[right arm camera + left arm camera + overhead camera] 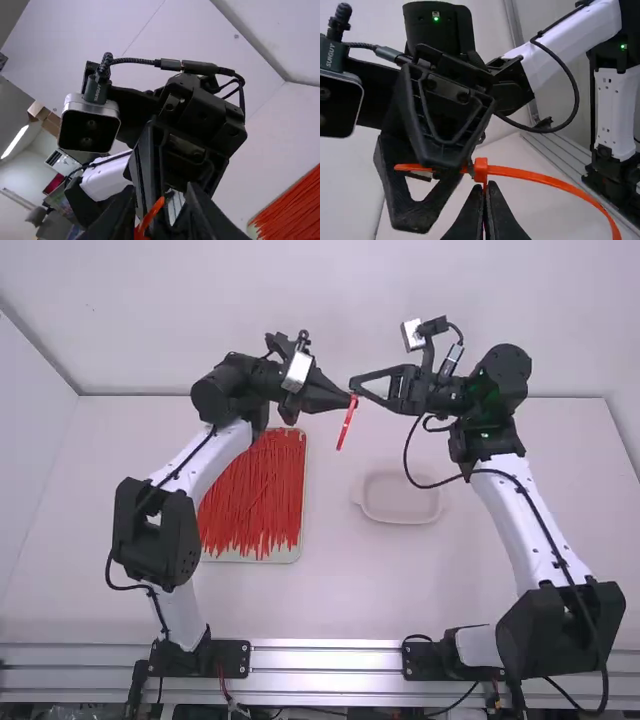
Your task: Fasten the cable tie
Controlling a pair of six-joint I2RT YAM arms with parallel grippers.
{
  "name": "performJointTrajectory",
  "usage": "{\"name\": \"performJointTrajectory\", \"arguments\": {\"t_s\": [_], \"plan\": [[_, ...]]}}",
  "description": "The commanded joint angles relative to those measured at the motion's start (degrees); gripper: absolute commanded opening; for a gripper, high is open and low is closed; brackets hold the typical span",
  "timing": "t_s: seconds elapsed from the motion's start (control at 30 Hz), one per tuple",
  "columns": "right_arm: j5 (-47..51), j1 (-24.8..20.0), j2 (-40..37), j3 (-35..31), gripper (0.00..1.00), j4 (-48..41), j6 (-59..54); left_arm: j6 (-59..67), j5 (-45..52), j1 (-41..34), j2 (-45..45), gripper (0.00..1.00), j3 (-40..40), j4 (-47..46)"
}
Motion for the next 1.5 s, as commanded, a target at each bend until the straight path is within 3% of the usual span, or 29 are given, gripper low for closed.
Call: {"name": "performJointTrajectory", "arguments": {"t_s": [0.0, 0.13, 0.37, 0.6, 1.03, 1.47], "plan": [[-0.74, -0.04, -0.66, 0.28, 0.30, 0.39, -0.02, 0.33, -1.33, 0.92, -1.68, 0.02, 0.96, 0.59], [-0.70, -0.04, -0.66, 0.28, 0.27, 0.37, 0.35, 0.44, -1.29, 1.29, -1.68, 0.02, 0.94, 0.59], [-0.68, -0.04, -0.66, 0.28, 0.00, 0.44, 0.35, 0.35, -0.63, 1.05, -1.68, 0.02, 0.94, 0.39], [-0.72, 0.00, -0.66, 0.28, 0.00, 1.25, 0.20, 0.33, -0.63, 0.87, -1.68, 0.02, 0.90, 0.39], [4.35, -2.51, -0.66, 0.35, 0.00, 15.41, 10.14, 6.03, -1.97, -0.09, -1.68, 0.02, -2.91, -4.15], [6.29, -4.15, -0.66, 1.60, 0.00, 15.06, 10.62, 6.80, -1.86, -1.05, -1.68, 0.02, -6.95, -4.17]]}}
